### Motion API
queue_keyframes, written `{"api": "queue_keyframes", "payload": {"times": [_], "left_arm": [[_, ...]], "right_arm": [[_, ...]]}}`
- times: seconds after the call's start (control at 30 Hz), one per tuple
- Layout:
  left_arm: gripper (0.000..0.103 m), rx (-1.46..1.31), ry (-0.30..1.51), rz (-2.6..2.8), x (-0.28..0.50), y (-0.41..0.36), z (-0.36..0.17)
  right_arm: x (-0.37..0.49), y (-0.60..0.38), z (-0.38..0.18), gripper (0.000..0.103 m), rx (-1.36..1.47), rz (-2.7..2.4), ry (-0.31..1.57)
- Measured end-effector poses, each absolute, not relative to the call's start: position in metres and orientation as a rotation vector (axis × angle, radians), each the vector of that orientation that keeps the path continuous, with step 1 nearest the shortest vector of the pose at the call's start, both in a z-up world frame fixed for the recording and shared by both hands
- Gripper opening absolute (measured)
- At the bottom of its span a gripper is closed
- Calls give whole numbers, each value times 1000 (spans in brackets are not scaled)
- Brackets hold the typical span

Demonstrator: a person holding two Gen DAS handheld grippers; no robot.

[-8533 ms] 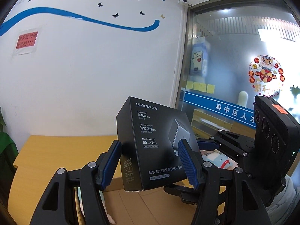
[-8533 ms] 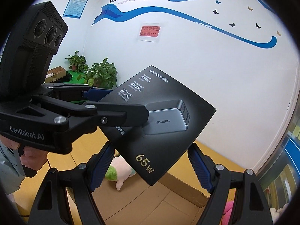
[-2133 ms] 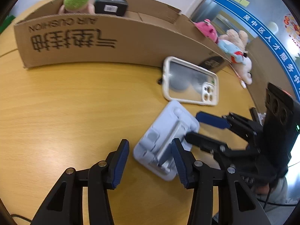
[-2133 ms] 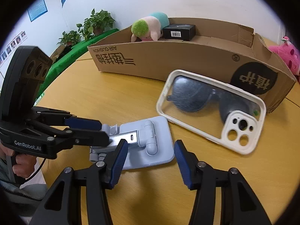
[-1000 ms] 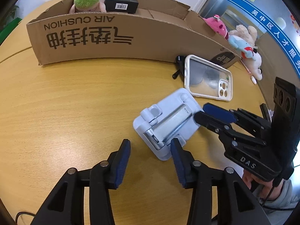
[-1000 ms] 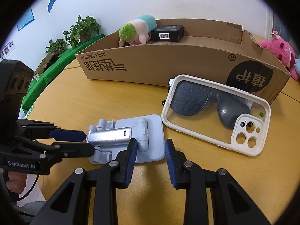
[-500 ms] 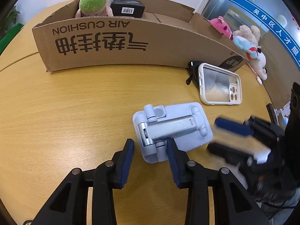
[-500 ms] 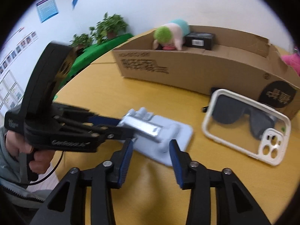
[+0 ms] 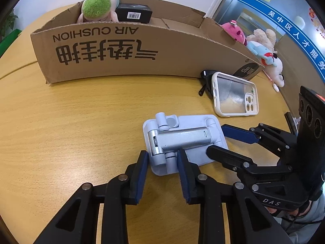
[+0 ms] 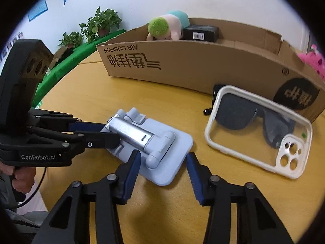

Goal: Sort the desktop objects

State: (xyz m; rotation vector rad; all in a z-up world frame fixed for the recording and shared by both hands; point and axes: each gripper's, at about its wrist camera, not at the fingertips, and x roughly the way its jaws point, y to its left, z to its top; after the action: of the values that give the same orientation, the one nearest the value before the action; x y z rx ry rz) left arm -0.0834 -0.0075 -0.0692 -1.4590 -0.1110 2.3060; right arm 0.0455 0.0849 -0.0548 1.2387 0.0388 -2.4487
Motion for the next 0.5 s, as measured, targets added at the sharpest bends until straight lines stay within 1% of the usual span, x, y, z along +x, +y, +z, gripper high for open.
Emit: {"api": "queue_keyframes", "payload": {"times": [0.07, 0.13, 0.3, 0.5], "left_arm": [[27, -1437, -110, 2319, -82, -8, -69], [27, -1416, -109, 2328, -79, -8, -69], [26, -1366, -59, 2374, -76, -4, -62], [26, -1229, -72, 2446, -74, -8, -32]], "right_arm": [[43, 84, -55, 45, 1243, -2444, 29], [42, 87, -55, 42, 1243, -2447, 15], [45, 90, -50, 40, 1220, -2466, -13], [50, 95, -20, 37, 1083, -2531, -45]]}}
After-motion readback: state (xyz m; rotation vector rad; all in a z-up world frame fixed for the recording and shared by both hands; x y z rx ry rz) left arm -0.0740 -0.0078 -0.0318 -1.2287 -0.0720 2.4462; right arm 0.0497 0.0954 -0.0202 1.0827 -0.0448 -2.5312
